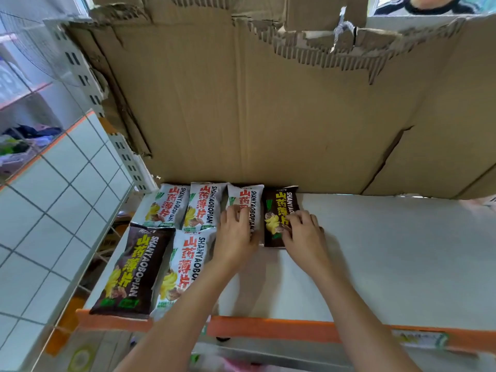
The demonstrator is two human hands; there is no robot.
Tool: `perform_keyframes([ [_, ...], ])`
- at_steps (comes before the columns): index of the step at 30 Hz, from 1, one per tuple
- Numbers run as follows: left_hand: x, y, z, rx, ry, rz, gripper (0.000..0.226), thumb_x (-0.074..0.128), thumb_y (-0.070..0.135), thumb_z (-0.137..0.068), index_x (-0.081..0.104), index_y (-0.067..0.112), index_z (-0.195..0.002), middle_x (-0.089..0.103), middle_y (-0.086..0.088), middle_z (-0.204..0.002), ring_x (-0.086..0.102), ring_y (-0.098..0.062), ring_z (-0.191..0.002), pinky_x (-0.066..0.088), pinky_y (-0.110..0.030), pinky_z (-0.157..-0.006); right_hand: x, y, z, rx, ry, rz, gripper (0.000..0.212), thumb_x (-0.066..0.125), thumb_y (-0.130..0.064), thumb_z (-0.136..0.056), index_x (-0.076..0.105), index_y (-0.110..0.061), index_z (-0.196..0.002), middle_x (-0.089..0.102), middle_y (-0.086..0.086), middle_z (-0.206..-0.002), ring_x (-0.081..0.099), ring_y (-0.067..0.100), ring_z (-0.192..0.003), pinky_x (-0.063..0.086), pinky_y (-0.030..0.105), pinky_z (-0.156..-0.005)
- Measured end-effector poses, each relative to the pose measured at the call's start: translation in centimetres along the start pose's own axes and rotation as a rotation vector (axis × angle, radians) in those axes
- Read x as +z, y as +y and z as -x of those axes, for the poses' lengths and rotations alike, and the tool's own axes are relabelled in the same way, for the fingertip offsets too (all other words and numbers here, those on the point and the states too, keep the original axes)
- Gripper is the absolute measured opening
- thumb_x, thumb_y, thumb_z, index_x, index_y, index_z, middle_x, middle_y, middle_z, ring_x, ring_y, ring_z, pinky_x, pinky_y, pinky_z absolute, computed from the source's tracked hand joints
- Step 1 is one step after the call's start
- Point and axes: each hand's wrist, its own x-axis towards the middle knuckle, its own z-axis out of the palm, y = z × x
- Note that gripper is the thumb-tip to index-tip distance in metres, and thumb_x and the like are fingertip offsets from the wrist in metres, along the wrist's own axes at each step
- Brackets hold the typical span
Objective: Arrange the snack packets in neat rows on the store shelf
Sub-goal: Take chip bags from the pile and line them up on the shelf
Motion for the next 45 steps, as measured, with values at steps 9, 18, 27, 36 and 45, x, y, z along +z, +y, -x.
perform_keyframes([
  [9,-0.2,-0.1,8.3,0.189,-0.011,0.195,0.021,0.064,0.017,-0.083,0.064,0.016,-0.104,0.057,0.000,-0.106,0.053,-0.019,-0.100,0.041,-0.025,-0.076,-0.1,1.3,10.7,0.067,0.237,-0.153,0.027,0.047,-0.020,-0.082,0.065,-0.009,-0.099,0.061,0.004,-0.095,0.059,0.022,-0.088,0.053,0.032,-0.069],
  [18,0.6,4.5,8.5,0.286,-0.126,0.191,0.016,0.062,0.017,-0.085,0.066,0.016,-0.101,0.060,0.003,-0.101,0.055,-0.016,-0.093,0.035,-0.021,-0.074,-1.9,5.5,17.1,0.186,0.373,-0.182,0.022,0.048,-0.010,-0.086,0.065,-0.009,-0.099,0.062,0.002,-0.094,0.056,0.014,-0.087,0.045,0.021,-0.075],
  [27,5.2,16.0,10.3,0.464,-0.166,0.159,0.015,0.070,0.009,-0.079,0.069,0.014,-0.093,0.063,0.000,-0.090,0.060,-0.021,-0.082,0.041,-0.026,-0.073,-6.0,15.7,23.7,0.352,0.396,-0.190,0.026,0.065,0.000,-0.080,0.064,-0.009,-0.104,0.063,0.005,-0.099,0.063,0.021,-0.090,0.054,0.032,-0.075],
  [36,11.7,32.5,15.5,0.585,-0.211,0.222,0.024,0.051,0.031,-0.085,0.067,0.017,-0.096,0.060,0.003,-0.094,0.057,-0.017,-0.086,0.045,-0.031,-0.076,-13.0,30.6,31.6,0.484,0.418,-0.146,0.025,0.066,-0.004,-0.081,0.064,-0.011,-0.105,0.062,0.002,-0.100,0.062,0.015,-0.088,0.050,0.020,-0.073],
  [45,16.5,43.8,16.6,0.746,-0.305,0.211,0.016,0.071,0.012,-0.078,0.067,0.017,-0.093,0.059,0.006,-0.091,0.056,-0.015,-0.081,0.045,-0.029,-0.074,-16.9,40.2,37.2,0.743,0.468,-0.114,0.024,0.058,-0.011,-0.088,0.063,-0.013,-0.111,0.063,0.004,-0.106,0.058,0.022,-0.101,0.048,0.030,-0.080],
])
